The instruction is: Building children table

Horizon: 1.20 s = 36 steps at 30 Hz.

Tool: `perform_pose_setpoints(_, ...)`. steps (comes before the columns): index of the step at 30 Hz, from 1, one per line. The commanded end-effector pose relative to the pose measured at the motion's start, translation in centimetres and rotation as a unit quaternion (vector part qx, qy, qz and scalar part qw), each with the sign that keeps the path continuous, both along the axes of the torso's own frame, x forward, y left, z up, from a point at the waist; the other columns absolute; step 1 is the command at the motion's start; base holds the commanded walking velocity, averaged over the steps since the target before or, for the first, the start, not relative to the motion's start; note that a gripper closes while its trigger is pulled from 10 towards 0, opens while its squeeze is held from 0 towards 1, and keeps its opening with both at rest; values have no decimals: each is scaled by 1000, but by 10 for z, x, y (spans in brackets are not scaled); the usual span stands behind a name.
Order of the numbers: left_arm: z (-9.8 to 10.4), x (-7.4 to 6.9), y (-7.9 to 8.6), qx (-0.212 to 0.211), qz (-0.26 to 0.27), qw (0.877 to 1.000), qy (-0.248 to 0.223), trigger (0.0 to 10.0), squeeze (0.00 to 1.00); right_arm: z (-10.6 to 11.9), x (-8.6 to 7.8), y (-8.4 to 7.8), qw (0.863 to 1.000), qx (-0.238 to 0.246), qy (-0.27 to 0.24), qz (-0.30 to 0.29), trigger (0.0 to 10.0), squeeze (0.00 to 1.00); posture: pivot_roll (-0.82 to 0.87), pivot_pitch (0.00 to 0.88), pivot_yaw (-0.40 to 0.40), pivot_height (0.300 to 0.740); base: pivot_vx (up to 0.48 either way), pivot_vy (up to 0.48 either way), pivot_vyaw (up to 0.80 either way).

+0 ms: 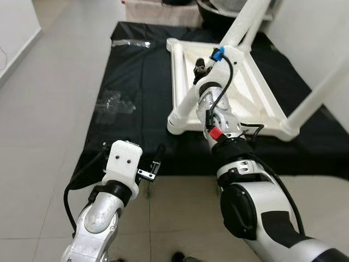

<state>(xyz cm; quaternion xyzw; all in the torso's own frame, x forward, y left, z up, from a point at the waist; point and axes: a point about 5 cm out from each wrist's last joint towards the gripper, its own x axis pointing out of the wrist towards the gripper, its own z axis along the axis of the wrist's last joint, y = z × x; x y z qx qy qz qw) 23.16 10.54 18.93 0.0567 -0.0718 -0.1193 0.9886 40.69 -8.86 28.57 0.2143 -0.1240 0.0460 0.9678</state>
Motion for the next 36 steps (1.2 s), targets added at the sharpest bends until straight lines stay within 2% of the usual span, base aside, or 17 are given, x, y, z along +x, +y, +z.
perform_pose_setpoints(1, -2, 0, -1, 0, -5, 1000, 4, 10000, 0, 9, -4, 7, 999, 0, -31, 43, 10000, 0, 123, 163, -84, 740, 0, 0, 0)
perform_pose_setpoints(3, -3, 3, -3, 2, -15, 1000, 9, 10000, 0, 30, -16, 7, 984, -16, -109, 143, 10000, 0, 122, 144, -77, 740, 0, 0, 0)
perform_pose_setpoints(4, -3, 3, -3, 2, -15, 1000, 9, 10000, 0, 30, -16, 7, 984, -16, -109, 143, 10000, 0, 122, 144, -77, 740, 0, 0, 0)
perform_pose_setpoints(5, -3, 5, -3, 4, -17, 1000, 11, 10000, 0, 32, -25, 7, 970, -19, -128, 206, 10000, 0, 122, 141, -76, 740, 0, 0, 0)
perform_pose_setpoints(6, -3, 5, -3, 4, -17, 1000, 11, 10000, 0, 32, -25, 7, 970, -19, -128, 206, 10000, 0, 122, 141, -76, 740, 0, 0, 0)
perform_pose_setpoints(8, -3, 7, -2, 3, -22, 1000, 16, 10000, 0, 28, -32, 7, 954, -25, -139, 266, 10000, 0, 120, 133, -71, 740, 0, 0, 0)
perform_pose_setpoints(9, -3, 9, -1, 4, -26, 999, 17, 10000, 141, 21, -41, 6, 934, -24, -142, 326, 10000, 0, 117, 123, -66, 740, 0, 0, 0)
perform_pose_setpoints(10, -3, 9, -1, 4, -26, 999, 17, 10000, 141, 21, -41, 6, 934, -24, -142, 326, 10000, 0, 117, 123, -66, 740, 0, 0, 0)
perform_pose_setpoints(11, -3, 10, 0, 2, -35, 999, 20, 10000, 890, 13, -49, 4, 917, -20, -144, 372, 10000, 0, 119, 120, -64, 740, 0, 0, 0)
perform_pose_setpoints(12, -3, 10, 0, 2, -35, 999, 20, 10000, 890, 13, -49, 4, 917, -20, -144, 372, 10000, 0, 119, 120, -64, 740, 0, 0, 0)
perform_pose_setpoints(13, -1, 11, 1, -5, -55, 998, 23, 10000, 1000, 6, -59, 3, 895, -14, -147, 421, 10000, 0, 122, 111, -61, 740, 0, 0, 0)
perform_pose_setpoints(14, 0, 11, 0, -26, -82, 996, 34, 10000, 1000, -1, -69, 3, 873, -9, -149, 464, 10000, 0, 124, 109, -59, 740, 0, 0, 0)
perform_pose_setpoints(17, 0, 11, 0, -26, -82, 996, 34, 10000, 1000, -1, -69, 3, 873, -9, -149, 464, 10000, 0, 124, 109, -59, 740, 0, 0, 0)
perform_pose_setpoints(19, -1, 3, -5, -51, -179, 980, 74, 10000, 1000, -13, -83, 4, 838, -7, -149, 525, 10000, 0, 127, 108, -60, 740, 0, 0, 0)
perform_pose_setpoints(20, -1, 3, -5, -51, -179, 980, 74, 10000, 1000, -13, -83, 4, 838, -7, -149, 525, 10000, 0, 127, 108, -60, 740, 0, 0, 0)
perform_pose_setpoints(21, -5, -6, -7, -44, -243, 963, 111, 10000, 0, -19, -90, 5, 816, -8, -147, 558, 10000, 0, 134, 108, -59, 740, 0, 0, 0)
perform_pose_setpoints(36, -28, -12, 8, -36, -277, 942, 186, 10000, 0, -23, -105, 7, 781, -10, -142, 609, 10000, 0, 135, 111, -58, 740, 0, 0, 0)
